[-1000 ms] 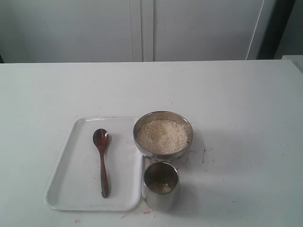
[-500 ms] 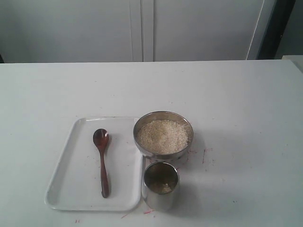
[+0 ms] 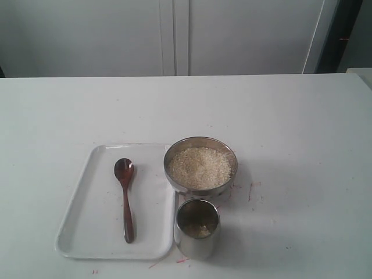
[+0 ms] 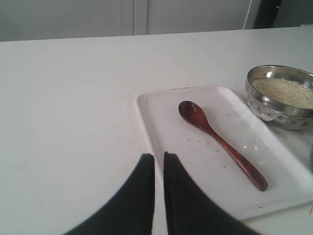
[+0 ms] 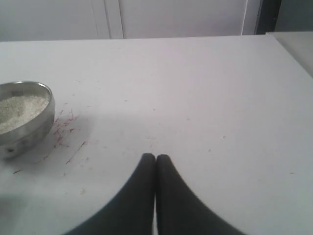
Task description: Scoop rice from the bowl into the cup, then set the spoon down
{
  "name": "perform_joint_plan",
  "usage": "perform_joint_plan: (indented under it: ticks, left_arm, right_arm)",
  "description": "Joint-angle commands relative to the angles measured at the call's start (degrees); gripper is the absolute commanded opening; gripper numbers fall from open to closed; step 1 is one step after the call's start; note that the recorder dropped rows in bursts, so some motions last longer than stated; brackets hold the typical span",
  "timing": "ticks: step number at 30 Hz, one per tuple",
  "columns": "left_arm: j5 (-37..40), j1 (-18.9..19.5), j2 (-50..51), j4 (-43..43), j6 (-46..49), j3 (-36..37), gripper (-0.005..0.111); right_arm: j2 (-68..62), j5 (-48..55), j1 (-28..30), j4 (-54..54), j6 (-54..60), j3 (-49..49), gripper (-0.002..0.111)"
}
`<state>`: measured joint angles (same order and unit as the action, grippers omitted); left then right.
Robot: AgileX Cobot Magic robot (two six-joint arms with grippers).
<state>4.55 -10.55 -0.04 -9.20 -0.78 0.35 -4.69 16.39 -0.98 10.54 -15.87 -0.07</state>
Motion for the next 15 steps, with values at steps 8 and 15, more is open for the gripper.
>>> perform_joint_plan:
  ticks: [8, 15]
  left_arm:
    - [-0.17, -0.20, 0.04, -0.58, -0.28, -0.35, 0.014]
    - [-0.17, -0.20, 0.04, -0.58, -0.28, -0.35, 0.014]
  right_arm:
    - [0.21, 0.64, 0.34, 0.63, 0.57, 0.07, 0.000]
    - [0.21, -3.96, 0.34, 6.03, 2.23, 0.07, 0.000]
